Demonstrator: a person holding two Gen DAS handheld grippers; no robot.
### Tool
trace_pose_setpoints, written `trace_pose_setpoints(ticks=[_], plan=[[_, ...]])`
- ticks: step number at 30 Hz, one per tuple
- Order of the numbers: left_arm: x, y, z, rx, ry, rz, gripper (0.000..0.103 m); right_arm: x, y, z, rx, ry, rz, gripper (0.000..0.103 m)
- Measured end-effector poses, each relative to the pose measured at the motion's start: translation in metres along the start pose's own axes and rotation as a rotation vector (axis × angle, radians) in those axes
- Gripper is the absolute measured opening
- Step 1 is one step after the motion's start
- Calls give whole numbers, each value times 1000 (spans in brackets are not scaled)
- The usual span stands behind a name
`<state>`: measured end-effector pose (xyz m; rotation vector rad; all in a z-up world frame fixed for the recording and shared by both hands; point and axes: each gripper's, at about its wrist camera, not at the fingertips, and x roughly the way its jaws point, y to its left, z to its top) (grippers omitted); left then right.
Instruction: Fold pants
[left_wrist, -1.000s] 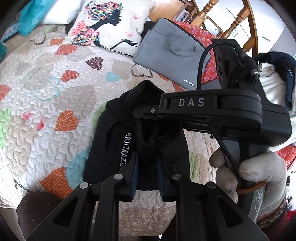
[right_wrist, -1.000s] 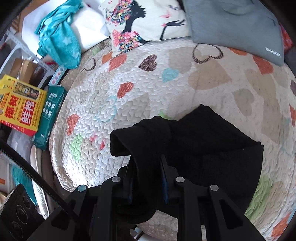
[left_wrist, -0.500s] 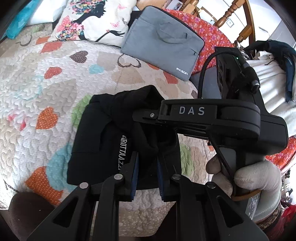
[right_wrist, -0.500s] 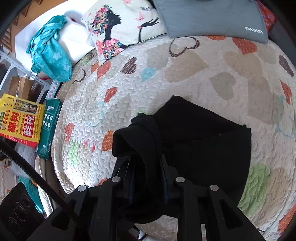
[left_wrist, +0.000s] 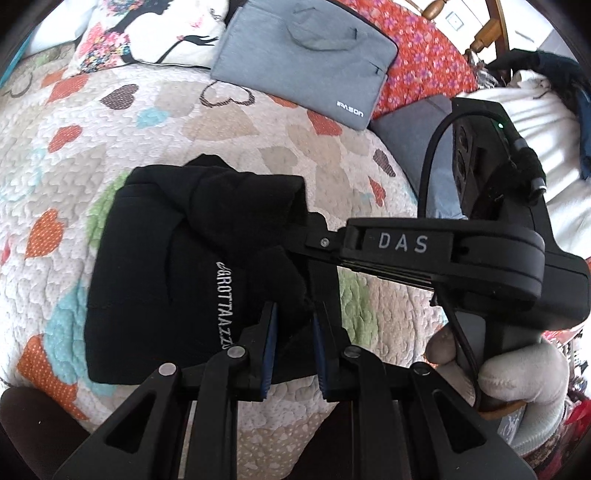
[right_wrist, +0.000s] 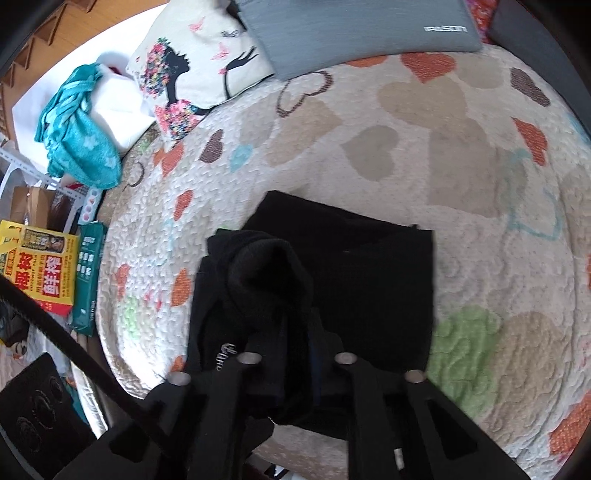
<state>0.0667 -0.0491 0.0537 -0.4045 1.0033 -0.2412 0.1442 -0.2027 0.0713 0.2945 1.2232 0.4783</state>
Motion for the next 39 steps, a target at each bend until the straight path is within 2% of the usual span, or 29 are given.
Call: trace_pose_setpoints(ticks=[3, 5, 7, 9, 10, 11, 12, 19, 23, 26, 30, 35, 39], plan=[[7, -6, 1, 12, 10, 0, 18, -4, -13, -1, 25, -12, 4, 4], [11, -9, 0, 6, 26, -32, 17, -7, -20, 0, 39, -24, 19, 4], [13, -13, -2, 14, 37, -47, 17, -12, -29, 1, 67, -47, 84, 6], [11, -17, -9, 41, 52, -67, 17, -17, -39, 2, 111, -72, 111, 18], [8, -17, -12, 47, 60, -79, 17, -19, -42, 1, 123, -82, 112, 40], [5, -16, -15, 51, 64, -87, 17, -21, -45, 1, 130, -95, 122, 57], [2, -14, -18, 55, 62, -94, 17, -23, -46, 0, 132, -107, 139, 59], [-16, 9, -19, 28, 35, -102, 25, -8, -47, -3, 163, -83, 201, 59], [-34, 25, 9, 11, -25, -76, 40, -8, -43, -17, 177, -109, 225, 59], [-33, 34, 36, 8, -32, -55, 42, -6, -46, -40, 210, -154, 247, 60], [-5, 26, 71, 84, 23, -18, 45, 8, -46, -64, 216, -185, 257, 60], [45, 8, 97, 170, 119, 7, 45, 16, -36, -70, 180, -223, 277, 60], [84, -13, 107, 319, 189, 86, 47, 25, -25, -69, 126, -230, 247, 62]])
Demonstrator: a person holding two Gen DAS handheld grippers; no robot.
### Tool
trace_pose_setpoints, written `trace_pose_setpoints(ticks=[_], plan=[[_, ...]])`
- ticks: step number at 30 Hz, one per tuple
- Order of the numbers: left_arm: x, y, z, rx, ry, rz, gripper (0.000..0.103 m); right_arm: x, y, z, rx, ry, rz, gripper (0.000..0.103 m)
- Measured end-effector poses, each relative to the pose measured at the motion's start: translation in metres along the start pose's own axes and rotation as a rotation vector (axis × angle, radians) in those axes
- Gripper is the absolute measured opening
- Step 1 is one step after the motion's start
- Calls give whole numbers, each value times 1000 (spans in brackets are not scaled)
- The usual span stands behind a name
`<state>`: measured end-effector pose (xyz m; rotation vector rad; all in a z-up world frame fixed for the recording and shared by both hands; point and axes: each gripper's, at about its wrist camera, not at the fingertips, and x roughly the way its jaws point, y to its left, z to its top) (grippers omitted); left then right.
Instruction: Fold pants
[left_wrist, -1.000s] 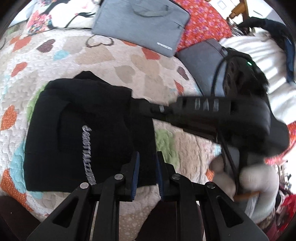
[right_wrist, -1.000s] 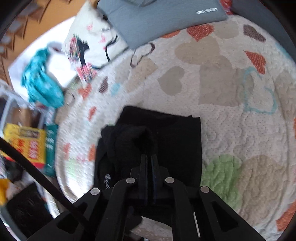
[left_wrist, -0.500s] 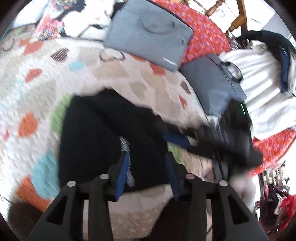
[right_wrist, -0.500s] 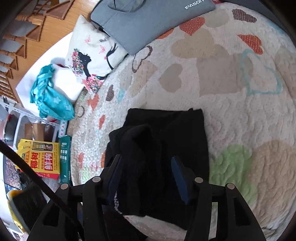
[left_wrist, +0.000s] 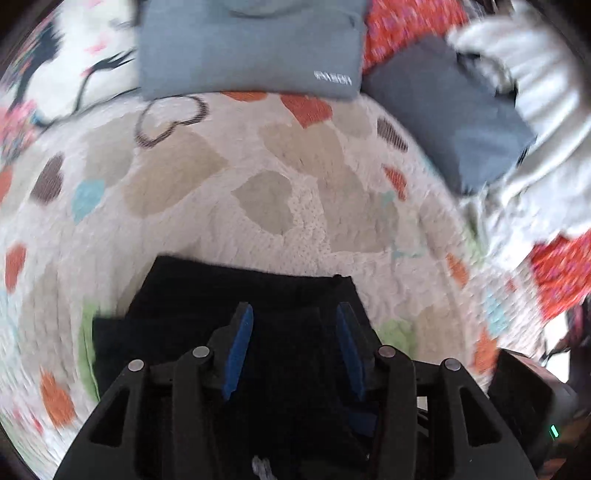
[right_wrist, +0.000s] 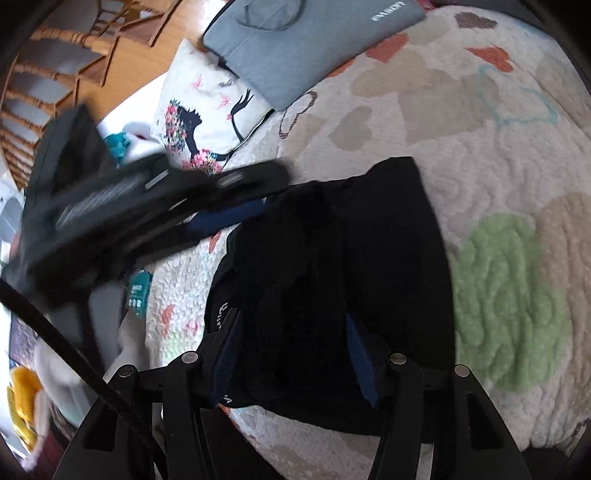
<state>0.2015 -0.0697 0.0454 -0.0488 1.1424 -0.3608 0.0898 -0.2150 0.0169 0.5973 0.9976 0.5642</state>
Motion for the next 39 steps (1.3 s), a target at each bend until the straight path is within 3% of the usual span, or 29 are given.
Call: trace_pose_setpoints(ticks=[3, 4, 5, 7, 8, 10, 17, 22, 31, 39], plan=[[21, -9, 6, 93, 66, 60, 50, 9, 1, -2, -16, 3, -2, 62], [27, -11, 6, 118, 85, 73, 50, 11, 0, -3, -19, 2, -1, 58], [33, -13, 4, 149, 103, 90, 48, 12, 1, -4, -23, 2, -1, 47], [34, -14, 0, 174, 108, 91, 30, 13, 5, -5, -42, 4, 8, 29], [31, -14, -1, 165, 105, 57, 19, 12, 8, -5, -49, -2, 9, 28], [21, -16, -3, 151, 81, 44, 17, 8, 13, -4, -53, -12, 14, 25], [-21, -25, -1, 109, 15, -35, 16, -23, 19, -8, -28, -65, 69, 22], [-28, -47, 5, 117, 1, -68, 16, -46, 11, -11, -10, -103, 64, 21], [17, -80, 5, 127, 65, -39, 16, -63, -30, -24, 74, -110, 13, 21], [46, -75, 3, 77, 94, -12, 18, -53, -50, -15, 128, -88, -6, 22]])
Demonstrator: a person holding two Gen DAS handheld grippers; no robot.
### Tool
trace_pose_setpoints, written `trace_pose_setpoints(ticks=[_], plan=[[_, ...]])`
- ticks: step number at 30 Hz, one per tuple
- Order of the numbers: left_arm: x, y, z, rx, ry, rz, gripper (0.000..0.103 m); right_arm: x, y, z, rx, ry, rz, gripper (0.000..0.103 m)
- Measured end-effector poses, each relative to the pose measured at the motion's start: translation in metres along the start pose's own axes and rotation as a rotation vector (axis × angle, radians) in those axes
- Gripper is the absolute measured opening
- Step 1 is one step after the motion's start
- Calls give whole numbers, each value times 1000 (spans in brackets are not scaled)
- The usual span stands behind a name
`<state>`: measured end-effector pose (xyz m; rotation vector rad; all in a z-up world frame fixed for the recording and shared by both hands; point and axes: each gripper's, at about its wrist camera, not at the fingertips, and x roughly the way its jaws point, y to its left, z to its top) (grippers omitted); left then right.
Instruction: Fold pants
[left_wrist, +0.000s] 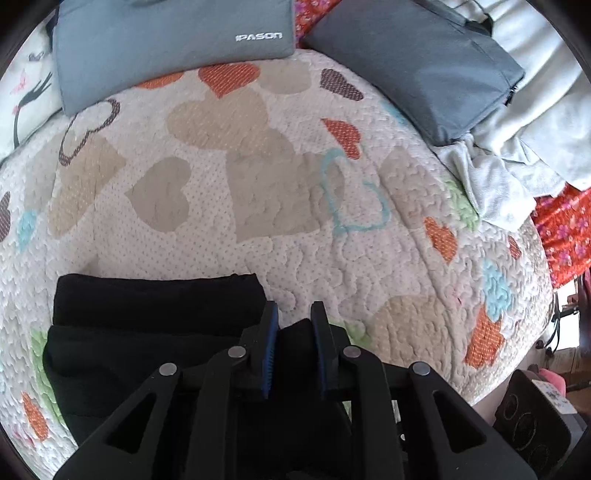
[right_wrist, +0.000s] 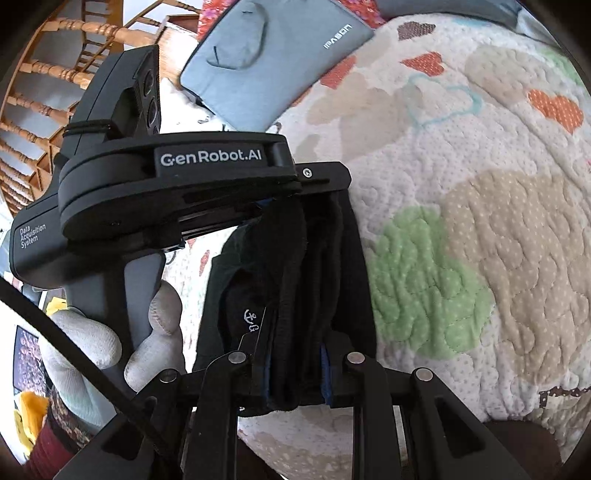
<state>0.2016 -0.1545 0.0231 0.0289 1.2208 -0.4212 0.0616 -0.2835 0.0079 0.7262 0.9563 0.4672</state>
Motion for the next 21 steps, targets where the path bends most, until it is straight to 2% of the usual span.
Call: trace_pose_setpoints(ticks=[4, 6, 8, 11, 13, 16, 19, 21], plan=[[-18, 14, 0, -49, -23, -83, 18, 1, 1, -2, -2, 4, -20, 29], [-52, 27, -2, -72, -84, -133, 20, -1, 1, -2, -3, -5, -50, 40], [-88, 43, -7, -97, -155, -153, 26, -3, -1, -2, 13, -13, -57, 52], [-135, 70, -27, -151, -253, -141, 37, -13, -1, 0, 11, -33, -82, 56], [-152, 84, -43, -183, -282, -132, 37, -23, 1, 3, 7, -65, -107, 56], [-157, 103, -79, -247, -292, -134, 37, -42, 5, 10, 11, -117, -122, 58], [-139, 111, -117, -309, -271, -136, 37, -54, 17, 17, -17, -145, -121, 58], [-124, 114, -136, -341, -253, -170, 37, -53, 29, 21, -44, -133, -105, 58]])
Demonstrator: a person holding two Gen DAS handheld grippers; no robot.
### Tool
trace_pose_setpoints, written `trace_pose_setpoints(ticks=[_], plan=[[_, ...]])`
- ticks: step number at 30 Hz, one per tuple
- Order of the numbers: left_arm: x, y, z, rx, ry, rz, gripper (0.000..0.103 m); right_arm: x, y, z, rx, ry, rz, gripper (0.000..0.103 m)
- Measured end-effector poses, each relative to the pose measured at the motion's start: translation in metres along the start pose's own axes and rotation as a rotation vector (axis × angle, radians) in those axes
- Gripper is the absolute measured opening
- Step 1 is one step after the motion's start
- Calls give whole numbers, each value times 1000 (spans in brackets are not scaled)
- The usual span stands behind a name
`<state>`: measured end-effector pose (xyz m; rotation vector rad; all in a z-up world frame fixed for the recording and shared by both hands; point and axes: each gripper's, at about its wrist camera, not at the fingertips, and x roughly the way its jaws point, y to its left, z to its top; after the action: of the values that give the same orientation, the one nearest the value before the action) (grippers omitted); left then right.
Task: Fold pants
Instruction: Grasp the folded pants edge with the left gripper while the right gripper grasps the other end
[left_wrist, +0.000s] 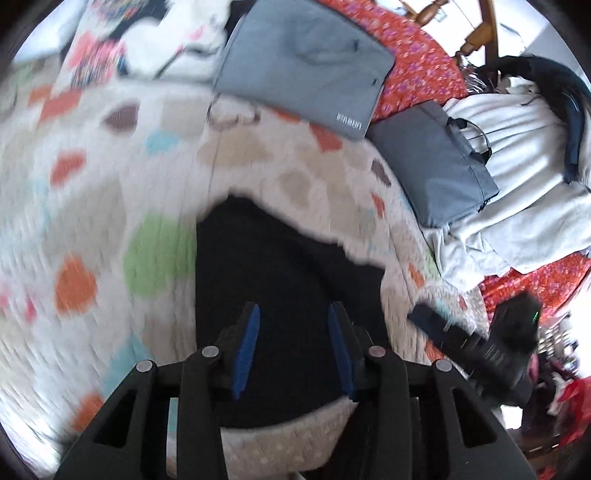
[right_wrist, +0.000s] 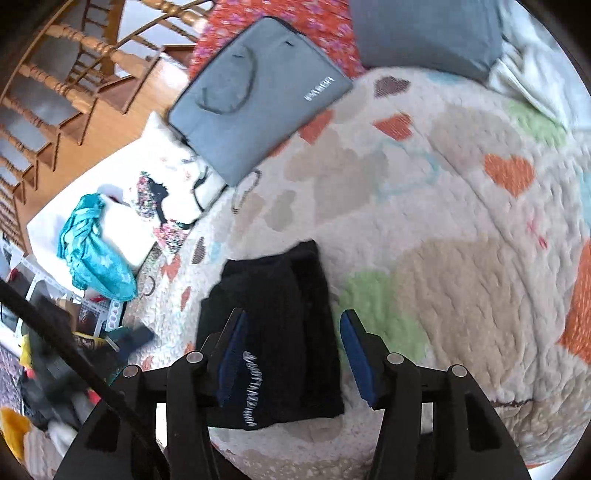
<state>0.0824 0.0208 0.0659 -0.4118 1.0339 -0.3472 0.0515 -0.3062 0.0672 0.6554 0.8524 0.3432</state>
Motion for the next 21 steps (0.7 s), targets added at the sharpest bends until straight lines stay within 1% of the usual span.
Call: trace_pose_setpoints(ticks=[2, 3, 5, 7, 11, 14, 17, 18, 21], plan=[[11, 9, -20, -43, 15, -21, 37, 5, 13, 4, -30, 30, 33, 58], [16, 12, -28, -58, 22, -23, 37, 11, 23, 6, -53, 60, 61, 58], [27, 19, -42, -83, 16, -3, 37, 25, 42, 11, -95, 123, 107, 58], [31, 22, -48, -92, 5, 3, 37, 40, 64, 16, -154, 172, 121, 58], [35, 25, -57, -83, -28, 11, 36, 80, 114, 28, -346, 239, 48, 58], [34, 27, -63, -68, -60, 8, 36, 124, 148, 35, -496, 322, -18, 58], [33, 29, -71, -50, -101, 3, 36, 165, 170, 34, -618, 395, -74, 58], [32, 30, -73, -47, -110, 0, 36, 183, 177, 31, -669, 428, -102, 58], [32, 31, -78, -35, -137, -11, 36, 217, 188, 19, -783, 504, -176, 58]])
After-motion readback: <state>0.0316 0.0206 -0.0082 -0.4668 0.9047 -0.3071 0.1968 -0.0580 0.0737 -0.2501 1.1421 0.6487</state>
